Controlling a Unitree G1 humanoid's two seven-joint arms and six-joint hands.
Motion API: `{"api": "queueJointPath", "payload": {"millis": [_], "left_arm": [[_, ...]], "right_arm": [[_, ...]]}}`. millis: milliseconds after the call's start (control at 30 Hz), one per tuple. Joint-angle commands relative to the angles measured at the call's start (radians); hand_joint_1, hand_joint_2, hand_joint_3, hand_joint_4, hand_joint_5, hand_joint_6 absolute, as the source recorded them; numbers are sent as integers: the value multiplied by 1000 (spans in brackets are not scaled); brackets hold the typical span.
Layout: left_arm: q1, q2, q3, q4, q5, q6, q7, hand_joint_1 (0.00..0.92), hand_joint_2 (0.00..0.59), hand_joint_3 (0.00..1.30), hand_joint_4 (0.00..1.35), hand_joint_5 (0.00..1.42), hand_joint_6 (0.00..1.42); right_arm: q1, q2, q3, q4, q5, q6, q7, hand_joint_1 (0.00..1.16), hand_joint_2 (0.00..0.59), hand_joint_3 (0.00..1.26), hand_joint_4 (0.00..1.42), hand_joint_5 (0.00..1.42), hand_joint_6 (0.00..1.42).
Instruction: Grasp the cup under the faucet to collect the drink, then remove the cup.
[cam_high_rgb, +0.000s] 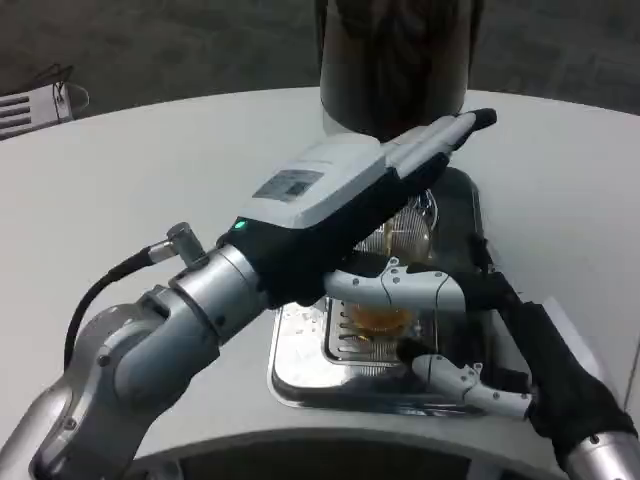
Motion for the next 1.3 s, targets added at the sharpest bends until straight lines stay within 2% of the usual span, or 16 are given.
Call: {"api": "queueJointPath", "payload": {"millis": [33,633,833,1067,1300], "left_arm": [[62,26,-33,9,25,20,-89,0,70,0,0,40,135],[79,43,-8,-38,27,43,-102,0,78,0,0,35,136],[99,36,22,-42,10,34,-76,0,80,0,0,34,136],[161,-27,97,-28,-35,-24,48,0,85,0,0,42,139],[222,-103,146,4,-49,-131,186,0,85,15,0,79,163]], "right_arm": [[-43,11,17,42,-8,-15,-23,716,222,0,0,0,0],[-169,28,46,171,-3,-21,-57,717,222,0,0,0,0],[-202,32,48,215,5,-32,-63,717,222,0,0,0,0],[-229,37,48,260,11,-51,-68,717,222,0,0,0,0],[-248,36,42,291,22,-64,-70,717,222,0,0,0,0]]}}
